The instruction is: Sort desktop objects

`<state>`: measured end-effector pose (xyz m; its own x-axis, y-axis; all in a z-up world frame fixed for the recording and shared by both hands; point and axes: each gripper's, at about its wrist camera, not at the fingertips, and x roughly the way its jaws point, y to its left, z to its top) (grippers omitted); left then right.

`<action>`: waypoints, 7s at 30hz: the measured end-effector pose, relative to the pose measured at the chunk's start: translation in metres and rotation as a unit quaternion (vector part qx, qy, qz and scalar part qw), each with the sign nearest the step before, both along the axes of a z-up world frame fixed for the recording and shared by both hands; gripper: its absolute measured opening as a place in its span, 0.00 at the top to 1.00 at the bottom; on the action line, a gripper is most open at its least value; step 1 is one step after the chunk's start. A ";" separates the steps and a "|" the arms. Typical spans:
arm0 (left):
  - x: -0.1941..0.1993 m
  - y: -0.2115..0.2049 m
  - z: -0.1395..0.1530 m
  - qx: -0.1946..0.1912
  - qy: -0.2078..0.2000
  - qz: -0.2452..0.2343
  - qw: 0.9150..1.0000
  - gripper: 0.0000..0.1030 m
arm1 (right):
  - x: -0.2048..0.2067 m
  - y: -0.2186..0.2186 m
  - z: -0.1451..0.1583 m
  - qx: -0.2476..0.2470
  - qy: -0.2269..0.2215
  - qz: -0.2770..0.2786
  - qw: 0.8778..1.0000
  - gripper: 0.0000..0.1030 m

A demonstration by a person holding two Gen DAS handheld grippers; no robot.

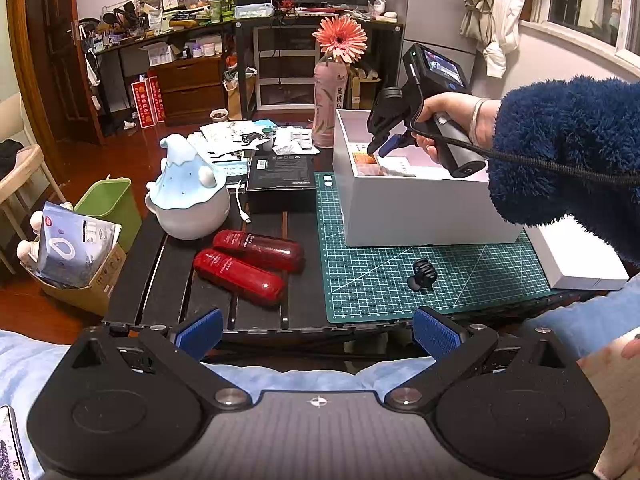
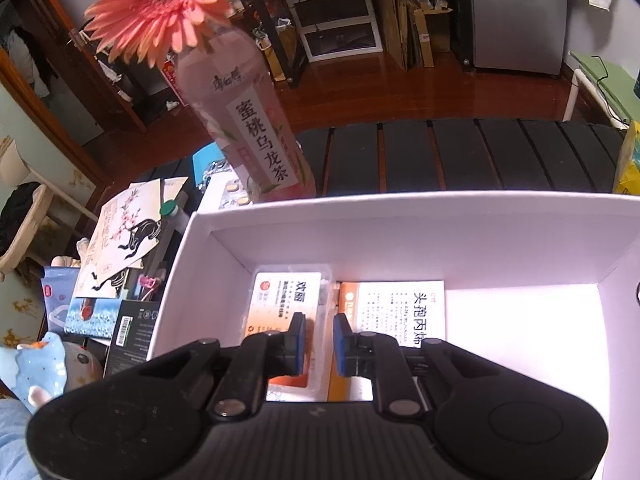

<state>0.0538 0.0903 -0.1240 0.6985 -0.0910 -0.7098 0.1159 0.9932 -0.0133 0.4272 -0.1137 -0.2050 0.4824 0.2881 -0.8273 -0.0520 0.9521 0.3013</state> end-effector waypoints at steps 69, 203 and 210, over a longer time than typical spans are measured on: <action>-0.010 -0.005 0.006 0.016 -0.013 0.002 1.000 0.00 | -0.087 -0.046 0.032 -0.032 -0.035 0.012 0.999 0.85; -0.019 -0.010 0.014 0.033 -0.042 0.010 0.999 0.00 | -0.282 -0.063 0.028 -0.018 -0.188 0.080 0.979 0.55; -0.019 -0.011 0.014 0.038 -0.043 0.009 0.998 0.00 | -0.281 -0.064 0.028 -0.014 -0.187 0.077 0.979 0.55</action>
